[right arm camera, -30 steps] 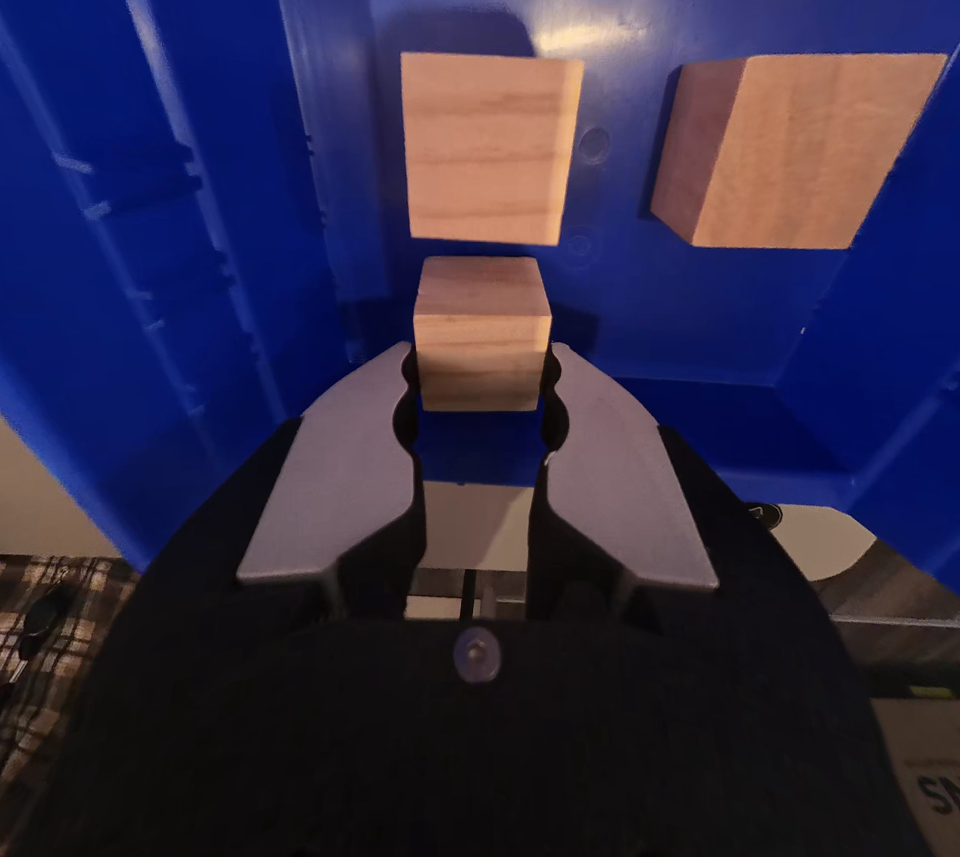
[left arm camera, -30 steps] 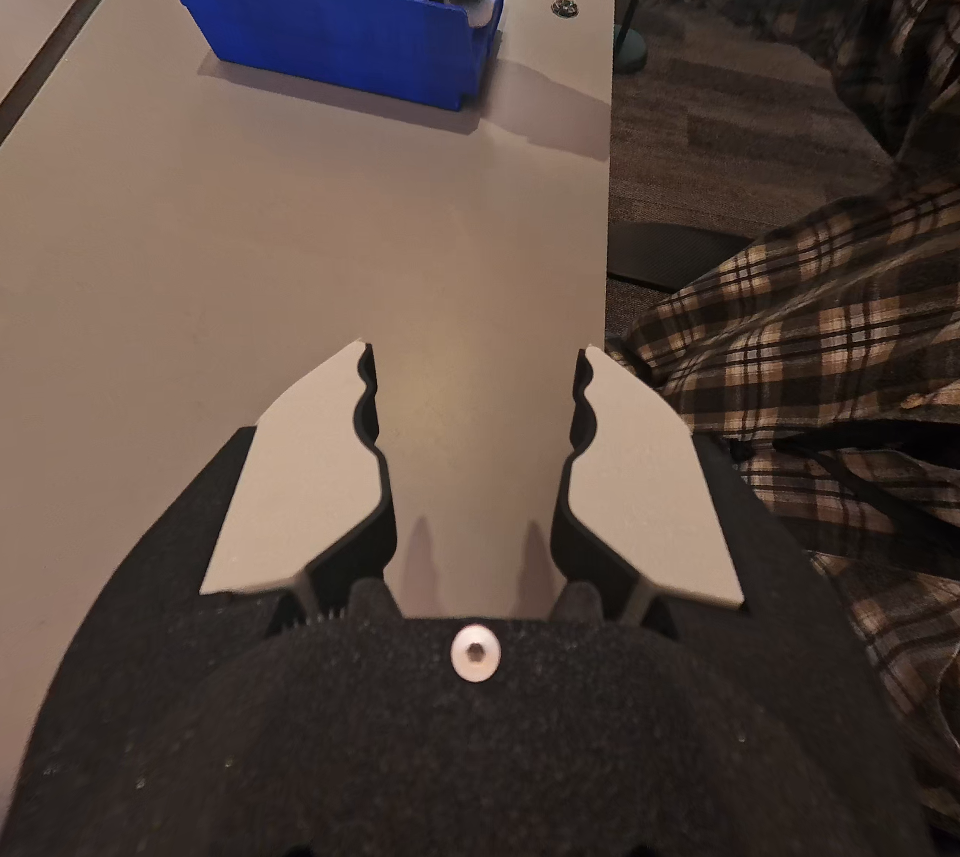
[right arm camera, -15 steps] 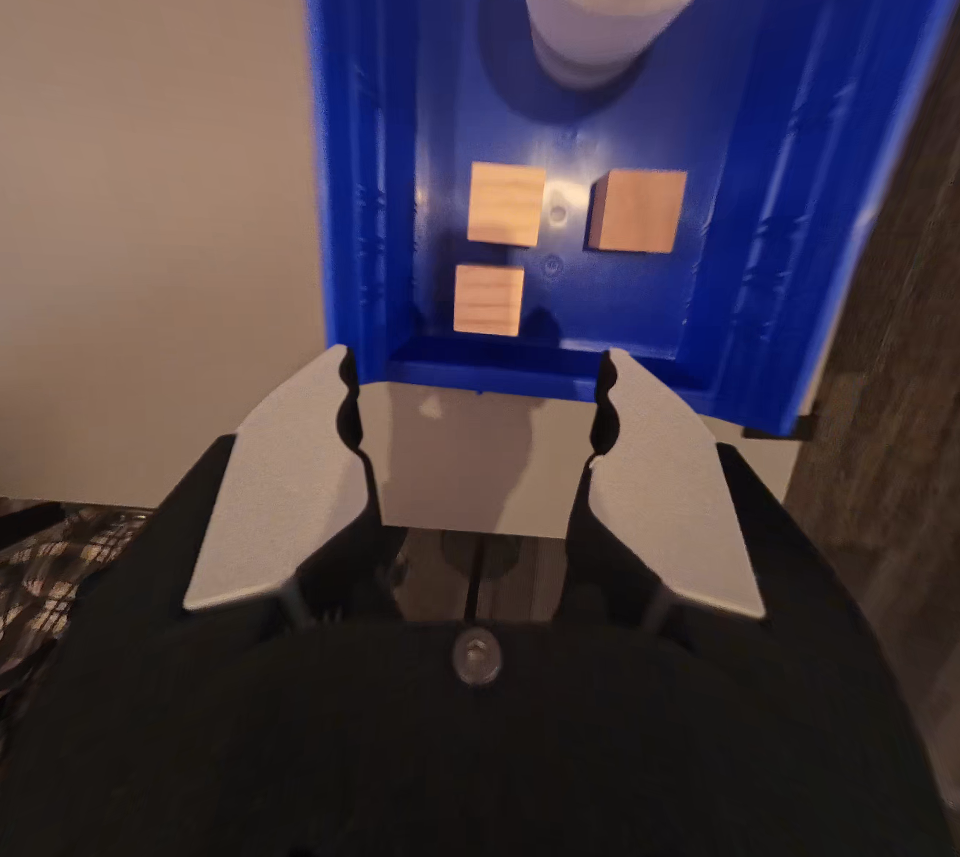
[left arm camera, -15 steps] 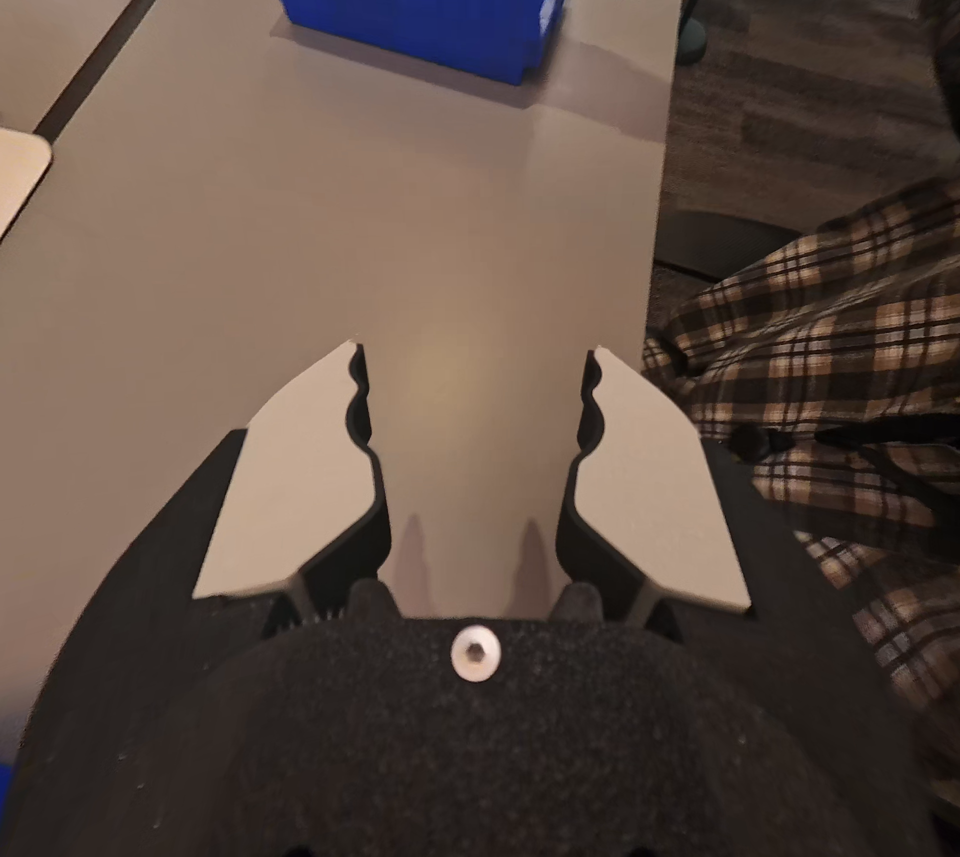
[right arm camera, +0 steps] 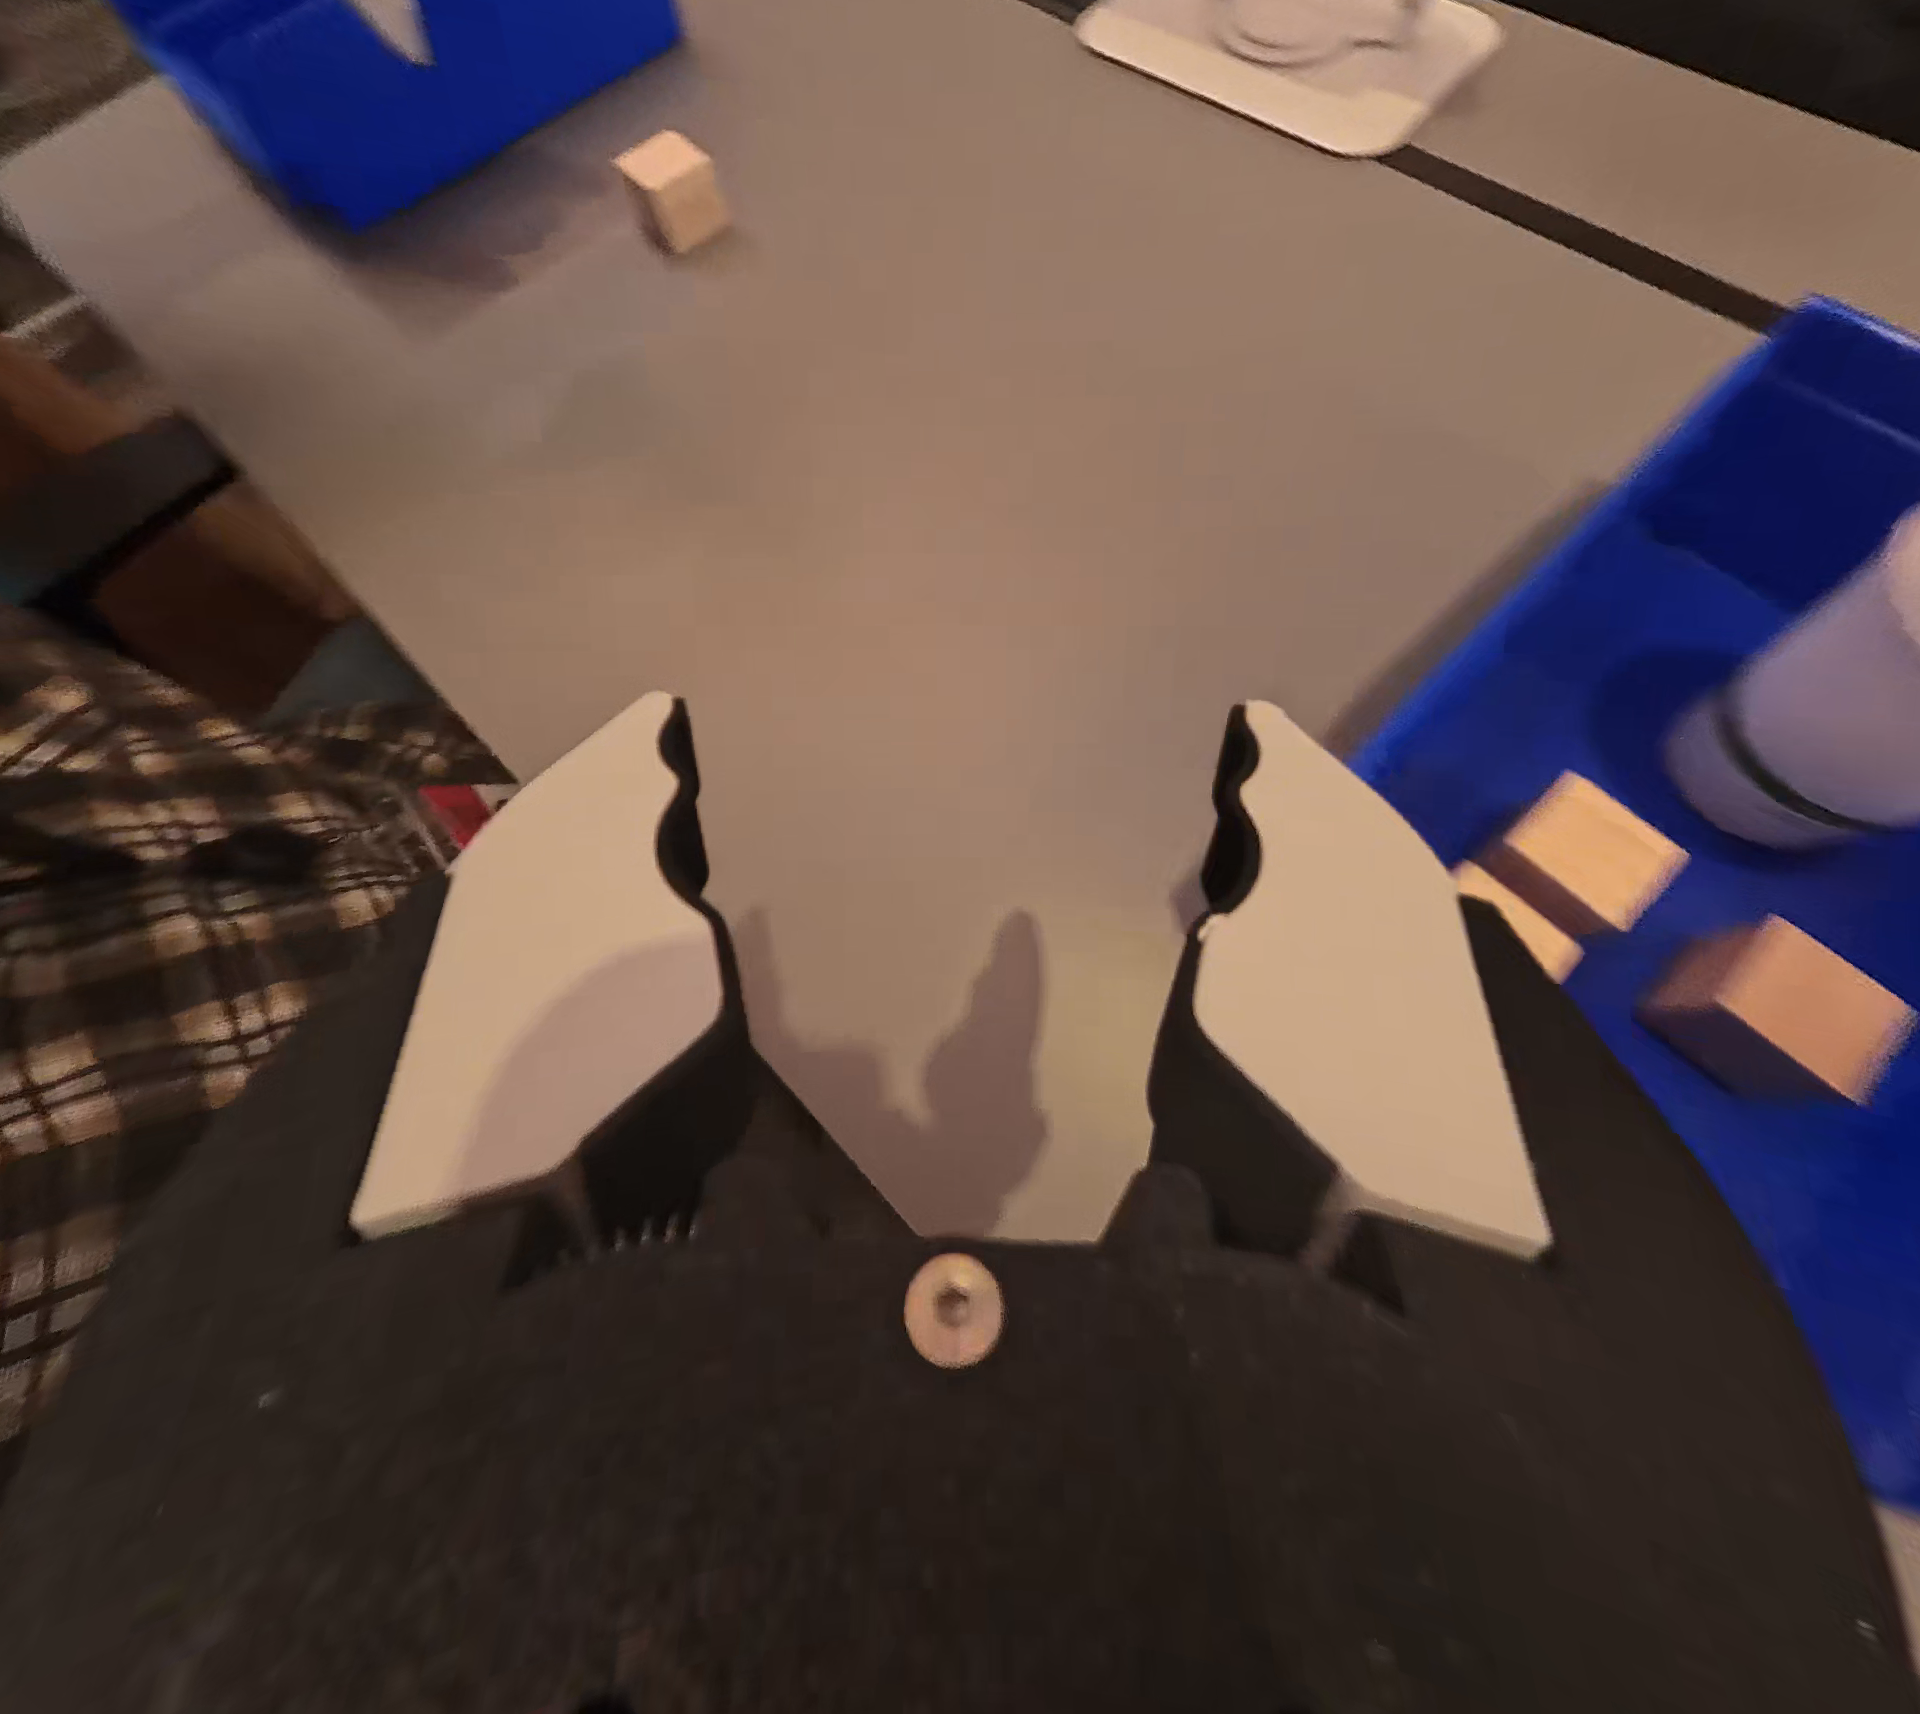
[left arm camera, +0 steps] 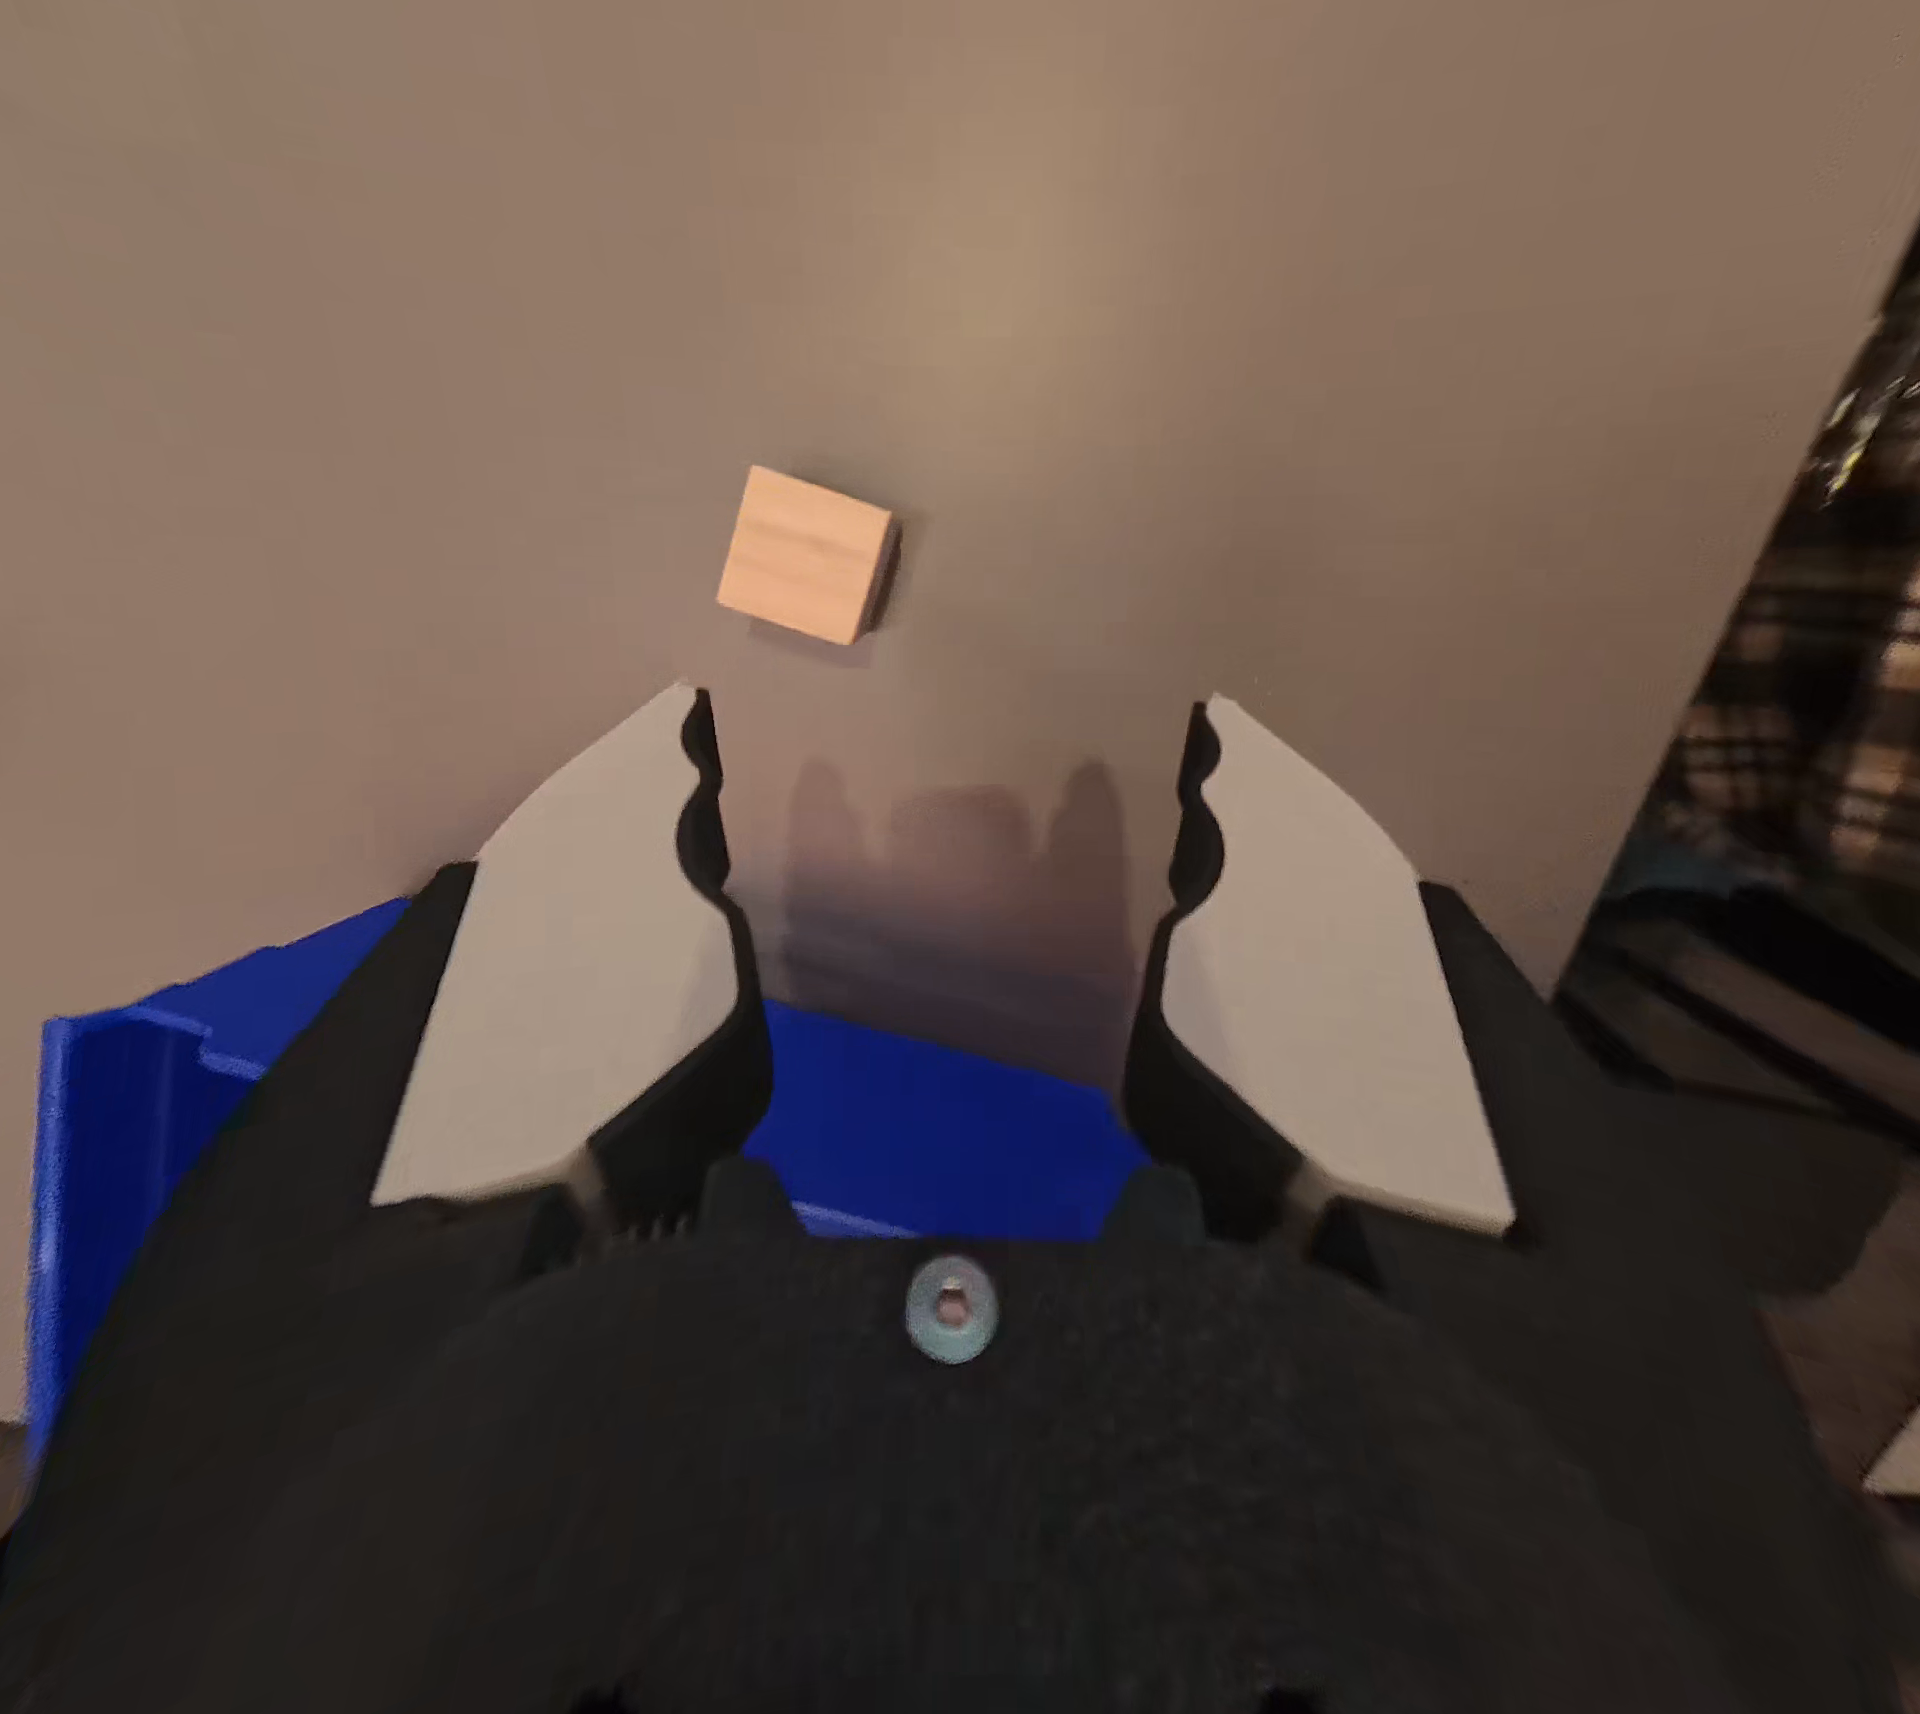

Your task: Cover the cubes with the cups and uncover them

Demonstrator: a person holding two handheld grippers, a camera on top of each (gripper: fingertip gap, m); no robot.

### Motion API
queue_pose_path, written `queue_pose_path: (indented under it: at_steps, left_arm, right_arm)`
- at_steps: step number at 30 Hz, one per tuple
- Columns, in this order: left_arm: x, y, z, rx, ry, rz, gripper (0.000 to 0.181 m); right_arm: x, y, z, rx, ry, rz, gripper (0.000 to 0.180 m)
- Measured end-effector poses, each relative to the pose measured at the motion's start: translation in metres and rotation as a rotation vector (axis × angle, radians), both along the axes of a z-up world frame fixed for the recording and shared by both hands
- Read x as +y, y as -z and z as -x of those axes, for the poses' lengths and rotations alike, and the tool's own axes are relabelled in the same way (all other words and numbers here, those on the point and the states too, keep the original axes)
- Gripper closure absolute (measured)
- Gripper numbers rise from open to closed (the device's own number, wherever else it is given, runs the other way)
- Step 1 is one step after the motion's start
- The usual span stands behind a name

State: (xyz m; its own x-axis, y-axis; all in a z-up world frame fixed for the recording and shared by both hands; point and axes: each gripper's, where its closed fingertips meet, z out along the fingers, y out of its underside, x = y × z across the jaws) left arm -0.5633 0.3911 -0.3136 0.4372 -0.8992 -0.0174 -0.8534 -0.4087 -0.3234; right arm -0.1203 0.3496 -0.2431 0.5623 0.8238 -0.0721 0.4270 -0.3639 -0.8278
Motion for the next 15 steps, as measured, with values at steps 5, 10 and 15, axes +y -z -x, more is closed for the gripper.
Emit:
queue_pose_path:
  at_steps: [5, 10, 15]
  left_arm:
    - [0.025, 0.040, 0.008, 0.147, 0.094, 0.064, 0.101]
    - [0.038, 0.073, 0.013, 0.240, 0.125, 0.104, 0.101]
    - [0.044, 0.087, 0.003, 0.199, 0.135, 0.117, 0.109]
  right_arm:
    - [-0.029, 0.028, 0.043, 0.168, -0.159, -0.103, 0.089]
    - [-0.040, 0.058, 0.061, 0.236, -0.194, -0.113, 0.089]
    - [-0.045, 0.070, 0.074, 0.266, -0.217, -0.111, 0.091]
